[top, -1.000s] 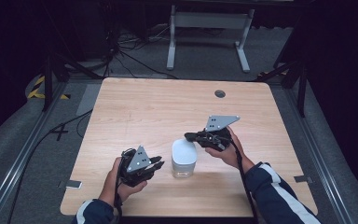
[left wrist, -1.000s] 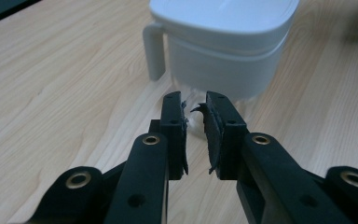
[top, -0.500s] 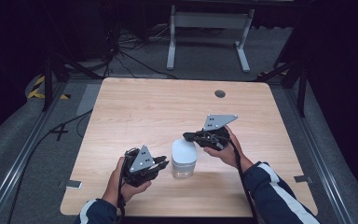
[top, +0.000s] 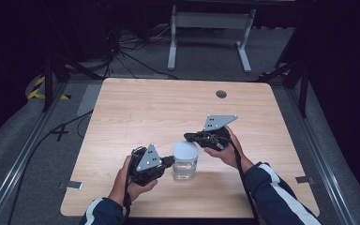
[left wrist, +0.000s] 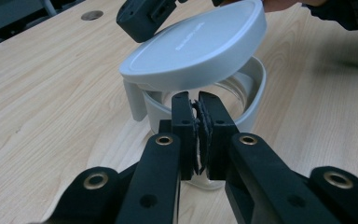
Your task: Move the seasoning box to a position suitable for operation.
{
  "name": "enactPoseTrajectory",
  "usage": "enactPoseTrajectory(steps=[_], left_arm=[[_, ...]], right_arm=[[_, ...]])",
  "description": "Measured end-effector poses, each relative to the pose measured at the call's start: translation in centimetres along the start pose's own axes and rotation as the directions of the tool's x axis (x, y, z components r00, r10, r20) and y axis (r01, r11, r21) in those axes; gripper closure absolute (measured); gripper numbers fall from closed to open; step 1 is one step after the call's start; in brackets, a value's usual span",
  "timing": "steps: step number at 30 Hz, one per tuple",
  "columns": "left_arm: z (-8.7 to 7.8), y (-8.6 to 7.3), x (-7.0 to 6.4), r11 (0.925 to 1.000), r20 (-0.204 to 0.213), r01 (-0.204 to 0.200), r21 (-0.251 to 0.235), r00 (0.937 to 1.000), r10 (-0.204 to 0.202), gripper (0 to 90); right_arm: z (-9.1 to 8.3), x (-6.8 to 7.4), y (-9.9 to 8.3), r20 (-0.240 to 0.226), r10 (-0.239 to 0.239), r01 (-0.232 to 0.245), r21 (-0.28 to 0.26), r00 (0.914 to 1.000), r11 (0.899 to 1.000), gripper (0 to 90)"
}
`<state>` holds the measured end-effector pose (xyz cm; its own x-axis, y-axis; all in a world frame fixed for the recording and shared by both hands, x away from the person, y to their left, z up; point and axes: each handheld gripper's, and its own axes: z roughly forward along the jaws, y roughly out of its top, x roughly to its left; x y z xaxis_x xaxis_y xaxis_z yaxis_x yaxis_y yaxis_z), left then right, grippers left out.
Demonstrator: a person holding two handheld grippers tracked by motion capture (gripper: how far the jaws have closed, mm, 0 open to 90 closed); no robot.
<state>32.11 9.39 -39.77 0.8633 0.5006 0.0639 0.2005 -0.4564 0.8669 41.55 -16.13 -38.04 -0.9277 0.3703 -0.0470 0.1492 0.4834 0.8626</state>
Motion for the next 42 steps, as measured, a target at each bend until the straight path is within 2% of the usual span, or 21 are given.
enactPoseTrajectory(steps=[4,8,10,15,20,22,27,30,37,39,42], left_arm=[[0.0,0.2,0.2,0.9998,-0.011,0.01,-0.016,0.9999,-0.01,85.2],[-0.1,0.6,0.3,0.9992,-0.003,0.017,-0.037,0.9998,-0.017,84.6],[-0.1,0.9,0.6,0.9987,-0.01,0.004,-0.052,0.9999,-0.004,84.5],[0.0,1.4,1.3,0.9973,-0.011,0.018,-0.071,0.9998,-0.018,83.1],[0.4,1.7,1.8,0.998,-0.019,0.009,-0.062,0.9998,-0.01,82.9],[0.5,1.7,2.1,0.9978,-0.015,0.023,-0.063,0.9996,-0.024,82.8],[0.8,2.1,2.9,0.9967,-0.016,0.018,-0.079,0.9997,-0.02,82.5],[0.8,2.2,3.1,0.9968,-0.017,0.011,-0.079,0.9998,-0.012,82.5],[1.3,2.3,4.0,0.9956,-0.007,0.035,-0.088,0.9993,-0.035,82.2],[1.3,2.5,4.1,0.9962,-0.009,0.014,-0.086,0.9998,-0.015,82.0],[1.2,2.6,4.1,0.9958,-0.002,0.015,-0.09,0.9999,-0.015,81.3]], right_arm=[[-0.1,0.0,0.0,0.004,-0.004,0.004,0.006,1.0,1.0,89.9],[-0.2,0.0,-0.1,0.013,-0.014,0.014,0.013,0.9998,1.0,89.7],[-0.4,-0.1,0.0,0.021,-0.022,0.022,0.017,0.9995,1.0,89.7],[-1.2,-0.2,-0.1,0.035,-0.022,0.022,0.013,0.9991,1.0,89.5],[-2.0,-0.4,-0.6,0.058,-0.014,0.013,0.021,0.9982,1.0,89.3],[-2.5,-0.5,-0.9,0.071,-0.011,0.009,0.03,0.9974,1.0,89.2],[-3.6,-0.4,-1.8,0.108,-0.011,0.006,0.042,0.9941,0.999,87.9],[-3.9,-0.3,-2.0,0.111,-0.009,0.003,0.047,0.9938,0.999,87.9],[-5.1,-0.2,-3.0,0.133,-0.002,-0.006,0.061,0.9911,0.998,87.2],[-5.4,-0.1,-3.3,0.139,-0.001,-0.008,0.068,0.9903,0.998,86.5],[-5.9,0.1,-3.5,0.141,-0.001,-0.009,0.071,0.99,0.997,85.8]])
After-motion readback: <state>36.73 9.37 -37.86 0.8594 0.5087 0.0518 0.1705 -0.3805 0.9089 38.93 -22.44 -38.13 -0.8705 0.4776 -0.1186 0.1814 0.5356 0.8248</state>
